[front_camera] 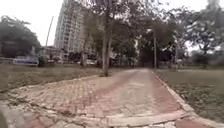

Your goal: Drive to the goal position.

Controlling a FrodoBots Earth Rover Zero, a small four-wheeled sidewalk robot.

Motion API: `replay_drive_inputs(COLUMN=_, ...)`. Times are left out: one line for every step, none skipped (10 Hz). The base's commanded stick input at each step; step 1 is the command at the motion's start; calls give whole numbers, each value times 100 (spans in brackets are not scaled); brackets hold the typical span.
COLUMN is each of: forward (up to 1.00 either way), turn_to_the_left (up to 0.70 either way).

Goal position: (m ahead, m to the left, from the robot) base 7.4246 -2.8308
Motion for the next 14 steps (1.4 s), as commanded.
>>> replay_drive_inputs(forward=70, turn_to_the_left=0)
replay_drive_inputs(forward=70, turn_to_the_left=0)
replay_drive_inputs(forward=70, turn_to_the_left=0)
replay_drive_inputs(forward=70, turn_to_the_left=0)
replay_drive_inputs(forward=70, turn_to_the_left=0)
replay_drive_inputs(forward=70, turn_to_the_left=0)
replay_drive_inputs(forward=70, turn_to_the_left=0)
replay_drive_inputs(forward=70, turn_to_the_left=0)
replay_drive_inputs(forward=70, turn_to_the_left=0)
replay_drive_inputs(forward=70, turn_to_the_left=0)
replay_drive_inputs(forward=70, turn_to_the_left=0)
replay_drive_inputs(forward=70, turn_to_the_left=0)
replay_drive_inputs(forward=70, turn_to_the_left=0)
replay_drive_inputs(forward=70, turn_to_the_left=0)
